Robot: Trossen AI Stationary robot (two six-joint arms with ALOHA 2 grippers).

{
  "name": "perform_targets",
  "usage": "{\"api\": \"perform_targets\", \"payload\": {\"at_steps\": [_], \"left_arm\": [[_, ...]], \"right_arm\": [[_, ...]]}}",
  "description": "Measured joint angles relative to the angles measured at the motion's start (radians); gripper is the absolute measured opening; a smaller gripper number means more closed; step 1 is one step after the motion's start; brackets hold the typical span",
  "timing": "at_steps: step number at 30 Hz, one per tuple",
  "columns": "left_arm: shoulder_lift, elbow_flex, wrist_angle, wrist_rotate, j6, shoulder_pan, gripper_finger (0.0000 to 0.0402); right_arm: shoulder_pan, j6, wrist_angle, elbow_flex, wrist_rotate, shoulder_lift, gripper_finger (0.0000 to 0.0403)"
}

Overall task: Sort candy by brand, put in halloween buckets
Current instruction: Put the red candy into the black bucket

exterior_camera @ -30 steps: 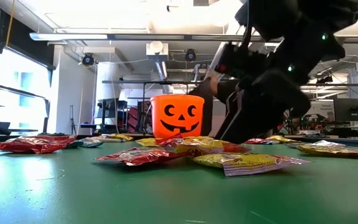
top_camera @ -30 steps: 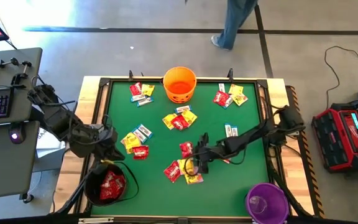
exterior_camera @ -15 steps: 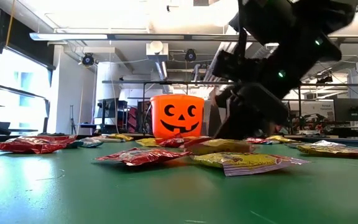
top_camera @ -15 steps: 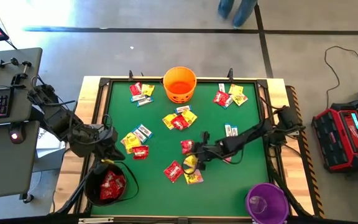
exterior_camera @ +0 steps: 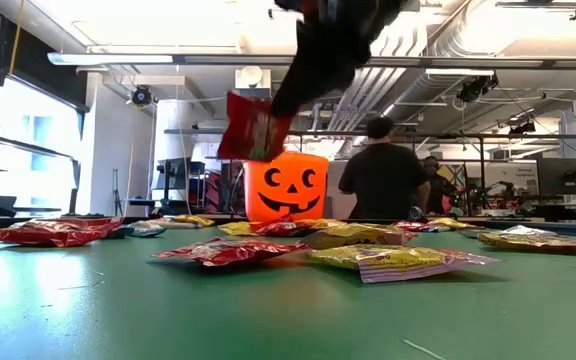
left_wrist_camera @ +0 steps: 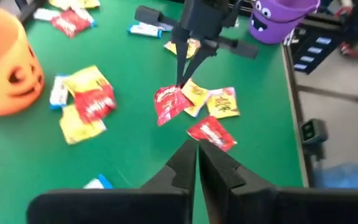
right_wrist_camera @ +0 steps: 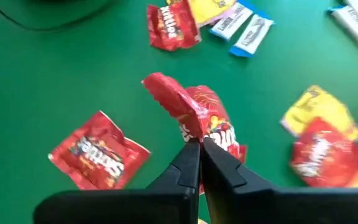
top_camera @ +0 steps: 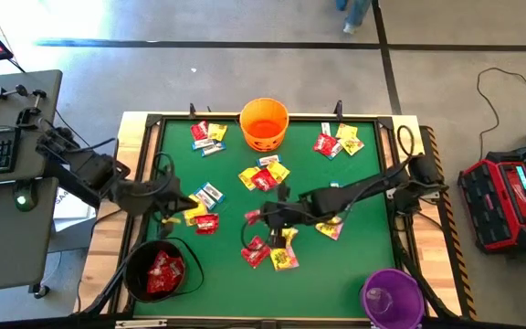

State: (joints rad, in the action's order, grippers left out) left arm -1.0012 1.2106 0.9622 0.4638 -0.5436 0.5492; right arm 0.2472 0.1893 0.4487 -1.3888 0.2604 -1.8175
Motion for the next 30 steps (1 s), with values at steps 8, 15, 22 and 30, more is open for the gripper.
{"api": "perform_targets", "payload": {"at_steps": [8, 15, 22, 30], "left_arm": [[-0.009, 0.000, -0.010, -0.003, 0.158, -0.064, 0.0095], [-0.078, 0.000, -0.051, 0.063, 0.307, -0.116, 0.0162], [-0.129, 0.000, -0.109, 0.156, 0.355, -0.144, 0.0191], [-0.131, 0.000, -0.177, 0.196, 0.382, -0.143, 0.0185]], "right_arm": [[-0.059, -0.067, 0.117, -0.204, -0.036, 0.000, 0.0000], [-0.115, -0.084, 0.022, -0.308, -0.057, 0.000, 0.0000], [-0.112, -0.083, -0.066, -0.372, -0.083, 0.000, 0.0000], [-0.082, -0.054, -0.074, -0.379, -0.078, 0.000, 0.0000]]}}
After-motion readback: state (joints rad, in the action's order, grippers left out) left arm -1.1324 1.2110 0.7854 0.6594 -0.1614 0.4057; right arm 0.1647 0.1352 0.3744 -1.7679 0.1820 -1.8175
